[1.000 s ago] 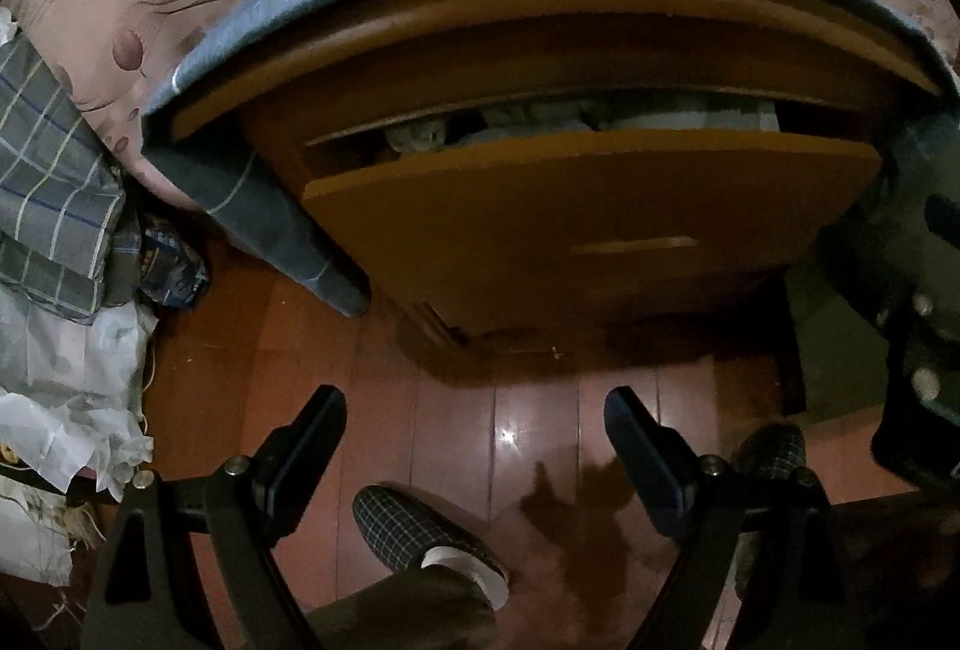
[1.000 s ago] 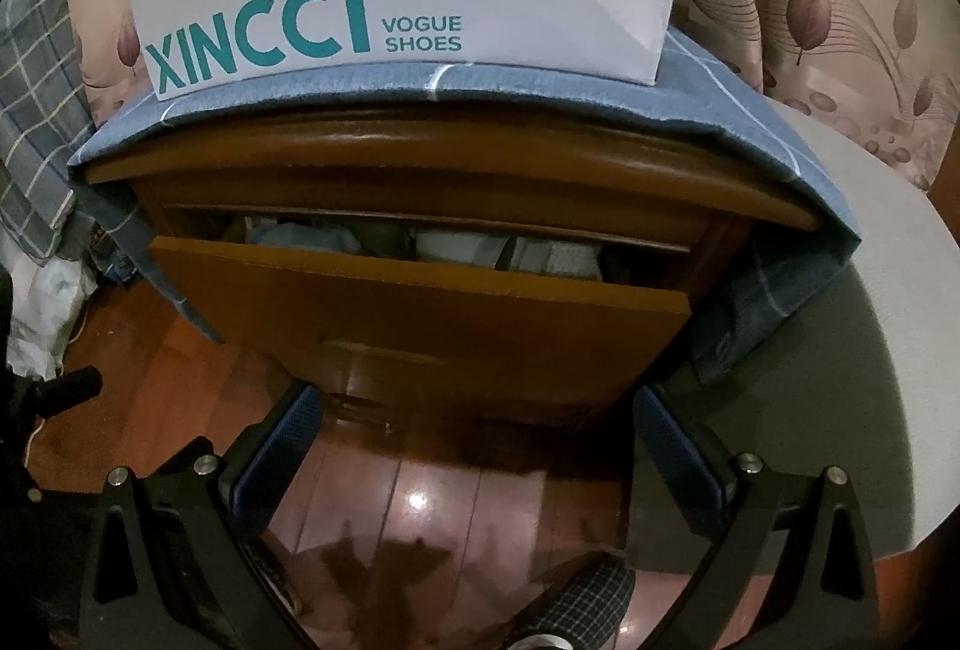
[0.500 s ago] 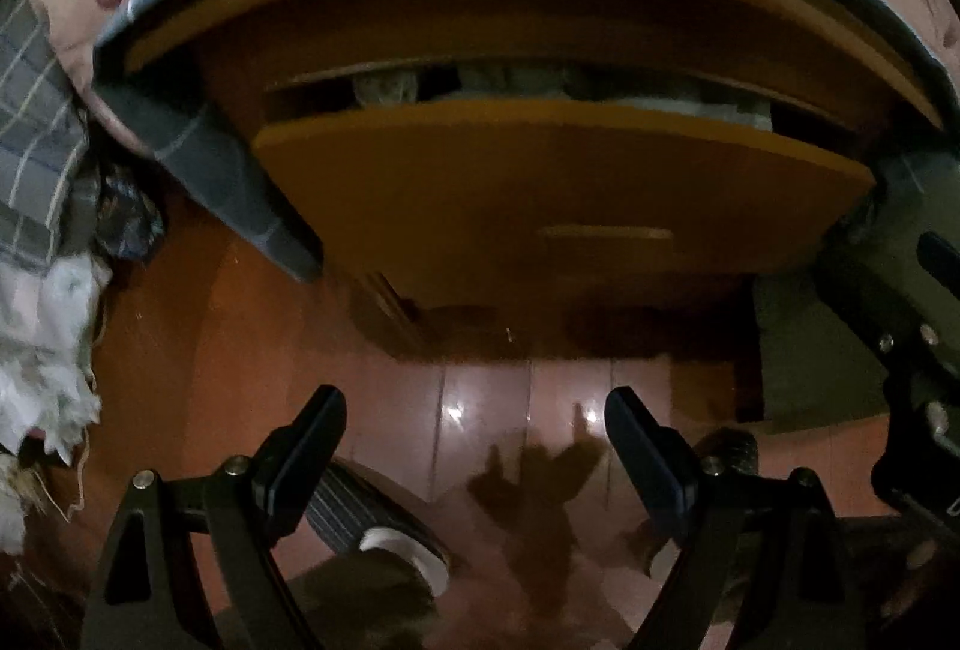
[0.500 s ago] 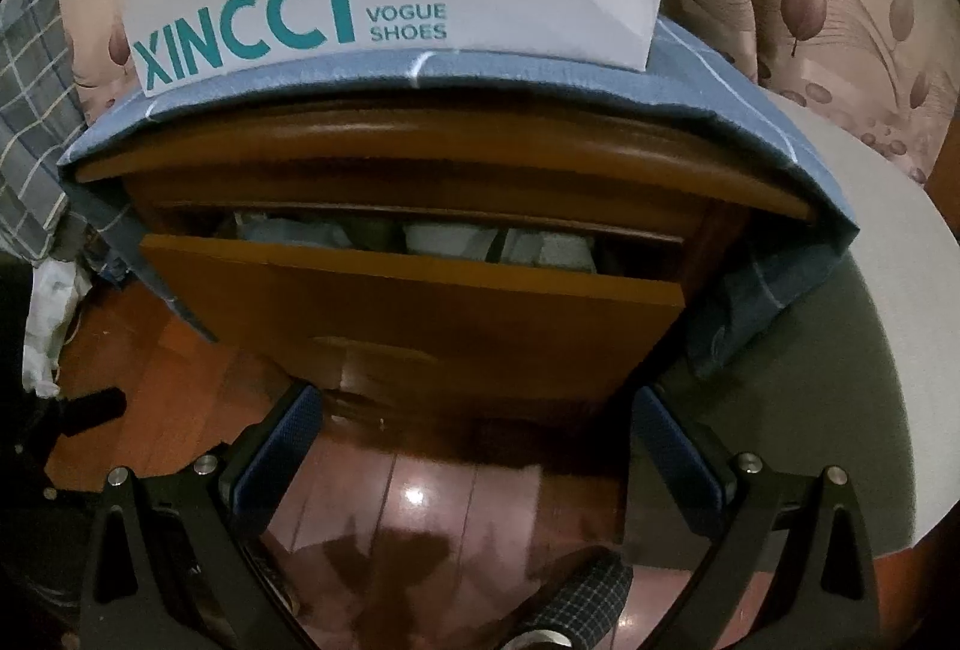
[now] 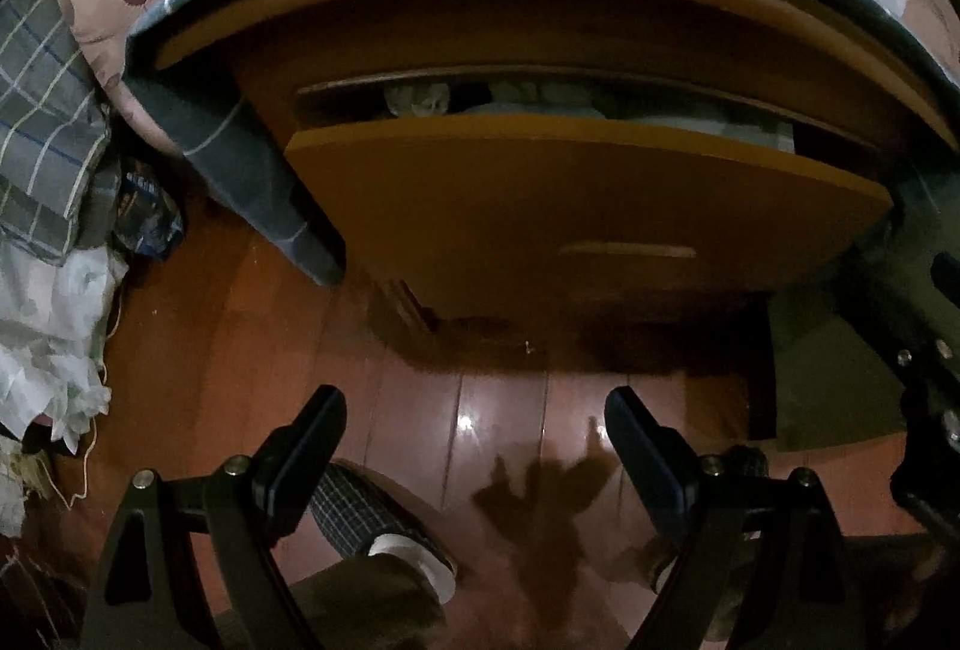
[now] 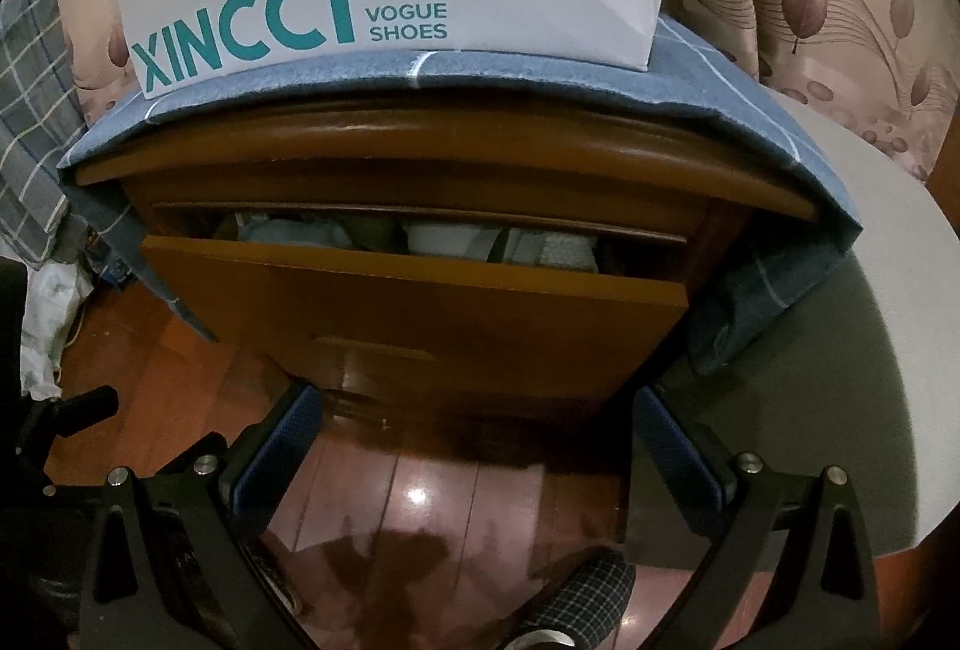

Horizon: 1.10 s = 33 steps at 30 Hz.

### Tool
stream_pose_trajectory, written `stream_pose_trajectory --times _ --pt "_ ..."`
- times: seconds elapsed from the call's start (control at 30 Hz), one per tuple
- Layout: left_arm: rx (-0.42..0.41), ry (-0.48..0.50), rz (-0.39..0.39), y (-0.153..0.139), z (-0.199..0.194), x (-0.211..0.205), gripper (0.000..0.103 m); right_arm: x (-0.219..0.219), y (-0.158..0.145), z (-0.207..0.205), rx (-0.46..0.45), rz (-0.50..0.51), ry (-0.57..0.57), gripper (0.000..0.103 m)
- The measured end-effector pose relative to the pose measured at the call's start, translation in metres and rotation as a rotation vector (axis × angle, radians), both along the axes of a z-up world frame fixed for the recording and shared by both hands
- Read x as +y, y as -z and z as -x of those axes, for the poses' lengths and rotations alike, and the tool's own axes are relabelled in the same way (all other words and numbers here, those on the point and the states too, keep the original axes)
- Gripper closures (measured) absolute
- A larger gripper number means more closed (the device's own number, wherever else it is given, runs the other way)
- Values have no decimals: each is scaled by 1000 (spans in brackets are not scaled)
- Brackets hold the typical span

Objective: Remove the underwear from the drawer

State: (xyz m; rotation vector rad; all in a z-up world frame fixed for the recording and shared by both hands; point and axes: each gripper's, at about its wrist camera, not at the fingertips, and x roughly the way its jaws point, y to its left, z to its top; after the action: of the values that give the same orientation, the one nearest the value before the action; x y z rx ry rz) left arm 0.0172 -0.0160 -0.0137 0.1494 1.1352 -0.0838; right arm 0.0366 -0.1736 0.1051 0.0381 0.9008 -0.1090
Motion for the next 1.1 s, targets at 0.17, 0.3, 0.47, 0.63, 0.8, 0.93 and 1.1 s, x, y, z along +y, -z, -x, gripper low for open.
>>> stream_pose_trajectory --times 0.17,0.3,0.47,0.63,0.8,0.93,1.1 --pt "11 -27 11 2 -3 5 13 0 0 -1 4 -1 -4 0" --pt "14 -33 13 3 -3 6 13 1 0 -1 3 1 -8 0" --pt "24 -37 10 5 -4 6 13 0 1 0 10 -1 -7 0" --pt "28 -52 18 6 -5 8 13 1 2 -1 14 -2 -7 0" --pt "26 -55 12 6 -4 8 13 2 3 0 10 3 -10 0" --pt "22 -60 19 5 -4 9 13 1 2 0 10 2 -9 0" --pt "1 -67 84 -5 -5 15 13 -2 1 0 10 -13 -1 0"
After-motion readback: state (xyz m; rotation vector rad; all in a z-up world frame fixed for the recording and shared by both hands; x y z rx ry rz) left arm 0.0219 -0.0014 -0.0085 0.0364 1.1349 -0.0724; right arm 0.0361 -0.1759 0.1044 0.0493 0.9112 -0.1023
